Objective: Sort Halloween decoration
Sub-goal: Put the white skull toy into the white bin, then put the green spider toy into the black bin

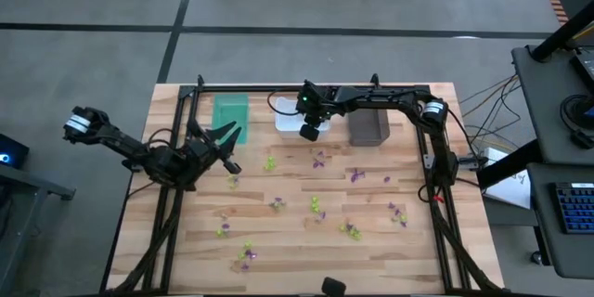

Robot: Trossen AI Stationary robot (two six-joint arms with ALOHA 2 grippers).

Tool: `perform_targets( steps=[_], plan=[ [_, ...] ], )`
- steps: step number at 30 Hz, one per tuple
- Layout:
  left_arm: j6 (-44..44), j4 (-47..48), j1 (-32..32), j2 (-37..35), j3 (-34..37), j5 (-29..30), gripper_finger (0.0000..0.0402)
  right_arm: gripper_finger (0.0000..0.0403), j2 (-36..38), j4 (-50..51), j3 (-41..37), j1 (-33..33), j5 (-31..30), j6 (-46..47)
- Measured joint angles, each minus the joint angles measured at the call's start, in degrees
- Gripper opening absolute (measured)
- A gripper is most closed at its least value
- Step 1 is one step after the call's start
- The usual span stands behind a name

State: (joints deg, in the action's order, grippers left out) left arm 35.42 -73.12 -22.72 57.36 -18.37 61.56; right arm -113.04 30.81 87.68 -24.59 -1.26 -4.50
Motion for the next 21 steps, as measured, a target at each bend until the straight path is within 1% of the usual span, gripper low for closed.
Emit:
perform_targets(
  steps=[5,8,14,17,21],
  plan=[
    [-0.37,-0.09,-0.02,0.73,-0.02,-0.01,0.0077,0.0085,0.01,-0.06,0.0,-0.05,0.0,0.54],
    [-1.27,-0.08,-0.02,1.07,-0.2,-0.04,0.0077,0.0096,0.01,0.39,0.75,-0.07,-0.02,0.99],
    [-5.19,1.22,-0.04,1.09,-0.22,-0.05,0.0077,0.0097,1.36,4.7,4.25,0.31,-0.15,2.18],
    [-7.54,1.17,-0.11,1.3,-0.22,-0.07,0.0077,0.0095,4.28,6.66,4.29,1.43,-0.17,3.16],
    [-10.84,3.17,-0.58,1.96,-0.22,-0.13,0.0077,0.0088,8.99,8.35,3.07,4.48,-0.2,4.16]
  ],
)
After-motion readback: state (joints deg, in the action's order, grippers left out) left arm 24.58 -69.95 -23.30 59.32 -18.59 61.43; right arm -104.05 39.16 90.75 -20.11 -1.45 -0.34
